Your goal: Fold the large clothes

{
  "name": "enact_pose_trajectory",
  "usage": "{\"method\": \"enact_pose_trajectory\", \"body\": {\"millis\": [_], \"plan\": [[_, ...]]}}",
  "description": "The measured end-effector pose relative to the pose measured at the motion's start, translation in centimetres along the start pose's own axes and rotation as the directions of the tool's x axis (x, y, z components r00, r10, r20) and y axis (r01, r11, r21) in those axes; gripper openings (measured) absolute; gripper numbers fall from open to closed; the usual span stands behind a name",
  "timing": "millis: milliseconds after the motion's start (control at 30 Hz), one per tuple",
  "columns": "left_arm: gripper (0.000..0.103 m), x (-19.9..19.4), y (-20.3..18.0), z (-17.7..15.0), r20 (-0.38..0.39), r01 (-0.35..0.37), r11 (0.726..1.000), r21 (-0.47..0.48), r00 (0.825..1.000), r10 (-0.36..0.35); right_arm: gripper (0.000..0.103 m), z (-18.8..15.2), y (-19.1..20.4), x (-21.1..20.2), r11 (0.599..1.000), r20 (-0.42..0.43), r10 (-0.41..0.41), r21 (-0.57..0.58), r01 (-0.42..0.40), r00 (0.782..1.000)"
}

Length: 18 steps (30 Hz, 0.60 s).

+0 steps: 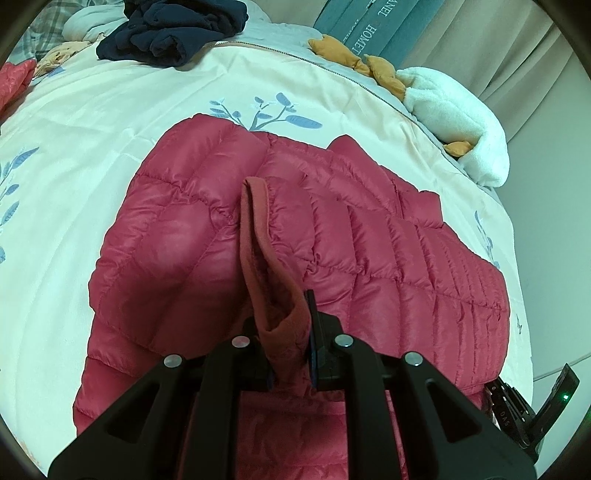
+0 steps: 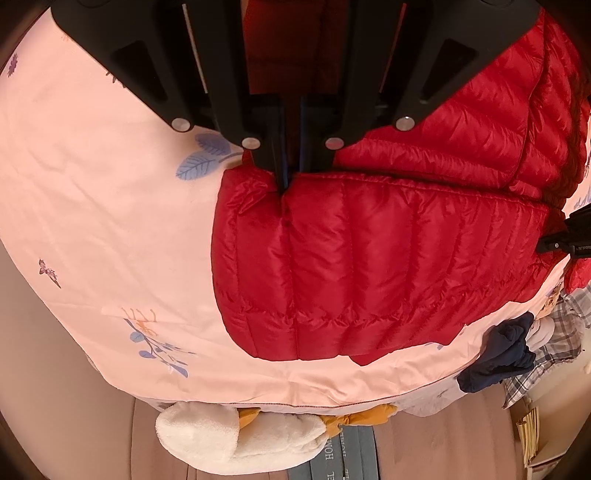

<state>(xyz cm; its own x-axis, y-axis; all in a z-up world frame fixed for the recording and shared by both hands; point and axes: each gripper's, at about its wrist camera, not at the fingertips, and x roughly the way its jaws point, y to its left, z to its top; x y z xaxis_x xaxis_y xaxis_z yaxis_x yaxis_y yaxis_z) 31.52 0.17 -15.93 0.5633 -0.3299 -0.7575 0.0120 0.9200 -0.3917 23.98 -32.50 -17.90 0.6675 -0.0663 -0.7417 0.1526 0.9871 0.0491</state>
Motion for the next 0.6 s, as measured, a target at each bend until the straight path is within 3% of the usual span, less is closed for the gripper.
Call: {"method": "enact_pose_trajectory", "body": {"millis": [600], "plan": [[0.014,0.47,-0.47,-0.48,0.002,-0.052,0.998,0.047,0.999,0.052,0.007,-0.25,0.17,0.46,1.0,-0.02,-0.004,-0.011,0.004,1.0]]}}
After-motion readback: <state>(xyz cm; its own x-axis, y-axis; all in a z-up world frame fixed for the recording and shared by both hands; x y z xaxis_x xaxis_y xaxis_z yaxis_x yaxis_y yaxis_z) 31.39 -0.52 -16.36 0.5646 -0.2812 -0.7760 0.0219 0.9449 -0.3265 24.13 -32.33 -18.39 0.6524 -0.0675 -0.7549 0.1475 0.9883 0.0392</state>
